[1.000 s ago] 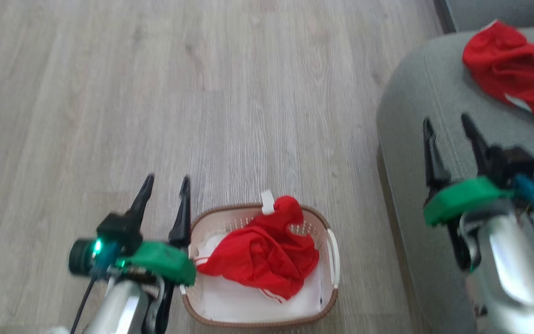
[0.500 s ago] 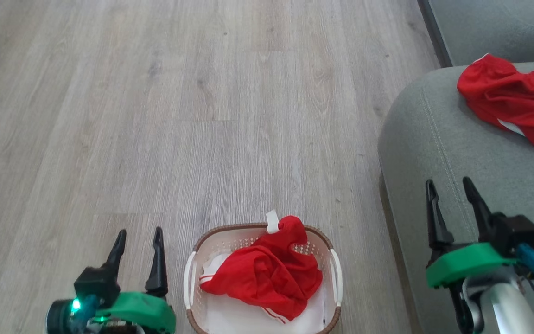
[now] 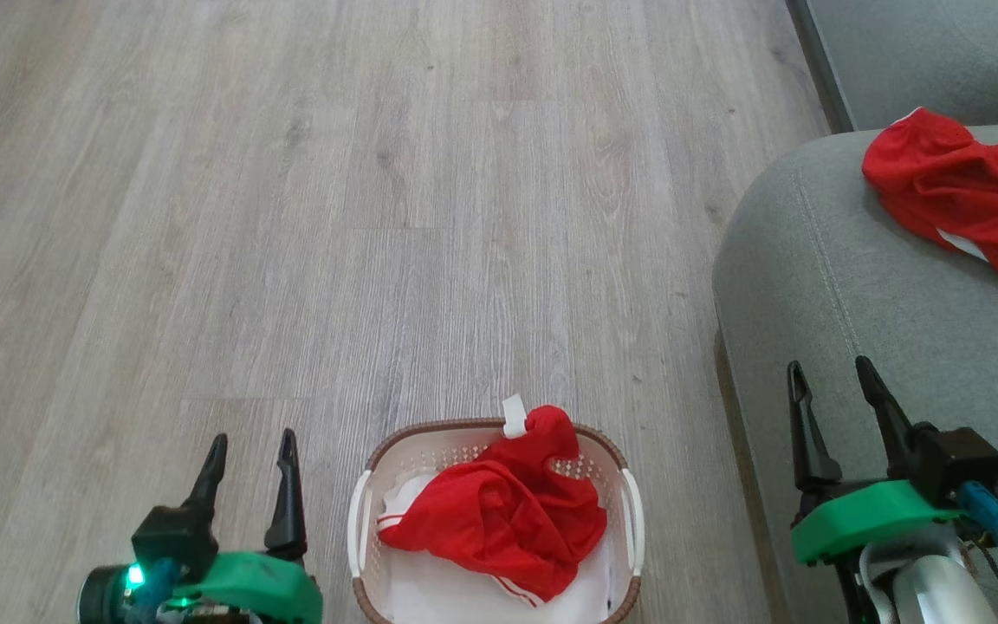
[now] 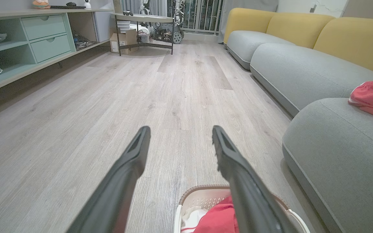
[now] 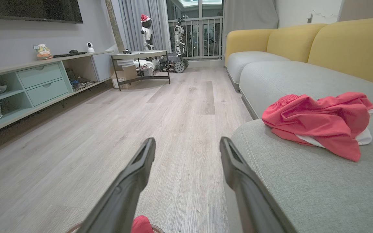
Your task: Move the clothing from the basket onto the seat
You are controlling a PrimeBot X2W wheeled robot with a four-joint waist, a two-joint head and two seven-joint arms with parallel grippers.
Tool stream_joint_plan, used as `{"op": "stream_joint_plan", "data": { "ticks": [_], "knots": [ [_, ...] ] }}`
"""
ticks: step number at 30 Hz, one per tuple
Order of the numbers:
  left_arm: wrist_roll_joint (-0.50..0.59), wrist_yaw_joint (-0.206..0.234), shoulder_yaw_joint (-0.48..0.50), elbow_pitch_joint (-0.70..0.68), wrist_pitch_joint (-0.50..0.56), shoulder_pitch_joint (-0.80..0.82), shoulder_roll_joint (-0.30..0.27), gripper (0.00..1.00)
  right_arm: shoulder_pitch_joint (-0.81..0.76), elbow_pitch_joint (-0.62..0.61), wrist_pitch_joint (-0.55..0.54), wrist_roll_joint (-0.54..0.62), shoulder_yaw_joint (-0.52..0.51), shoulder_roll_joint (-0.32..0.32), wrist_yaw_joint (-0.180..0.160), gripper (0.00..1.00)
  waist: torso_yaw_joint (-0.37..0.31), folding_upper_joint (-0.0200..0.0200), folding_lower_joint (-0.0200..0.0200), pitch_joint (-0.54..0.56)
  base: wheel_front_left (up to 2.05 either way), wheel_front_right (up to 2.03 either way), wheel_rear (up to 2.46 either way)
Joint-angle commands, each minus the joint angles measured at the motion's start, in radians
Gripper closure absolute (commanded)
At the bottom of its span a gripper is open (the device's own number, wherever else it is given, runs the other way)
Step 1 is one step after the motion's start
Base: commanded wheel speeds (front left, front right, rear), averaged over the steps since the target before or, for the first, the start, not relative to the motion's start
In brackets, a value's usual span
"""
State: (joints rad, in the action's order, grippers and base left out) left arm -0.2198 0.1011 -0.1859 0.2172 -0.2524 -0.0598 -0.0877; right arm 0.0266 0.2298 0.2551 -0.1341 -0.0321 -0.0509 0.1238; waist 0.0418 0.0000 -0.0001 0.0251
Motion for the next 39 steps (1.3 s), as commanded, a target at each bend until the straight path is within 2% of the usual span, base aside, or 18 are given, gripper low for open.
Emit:
{"op": "stream_joint_plan", "data": {
  "ticks": [1,28,33,39],
  "knots": [
    [0.010,-0.005,0.039,-0.029,-0.009,0.034,0.001,0.00,0.028,-0.037,0.007,-0.003,0.023,0.001,0.007,0.00,0.000,0.0000,0.0001,0.000,0.00,0.00,0.00],
    [0.051,-0.037,0.073,-0.017,-0.009,0.041,0.023,0.00,0.032,-0.036,0.007,-0.018,0.010,0.001,0.007,0.00,-0.005,0.0000,0.0001,-0.018,0.00,0.00,0.00],
    [0.069,-0.056,0.044,0.002,-0.009,0.062,0.026,0.00,0.045,-0.051,0.007,-0.016,0.002,0.001,0.007,0.00,-0.005,0.0000,0.0001,-0.053,0.00,0.00,0.00],
    [0.097,-0.086,-0.036,0.080,-0.009,0.141,0.031,0.00,0.099,-0.077,0.007,-0.003,-0.020,0.001,0.007,0.00,-0.015,0.0000,0.0001,-0.156,0.00,0.00,0.00]
  ]
}}
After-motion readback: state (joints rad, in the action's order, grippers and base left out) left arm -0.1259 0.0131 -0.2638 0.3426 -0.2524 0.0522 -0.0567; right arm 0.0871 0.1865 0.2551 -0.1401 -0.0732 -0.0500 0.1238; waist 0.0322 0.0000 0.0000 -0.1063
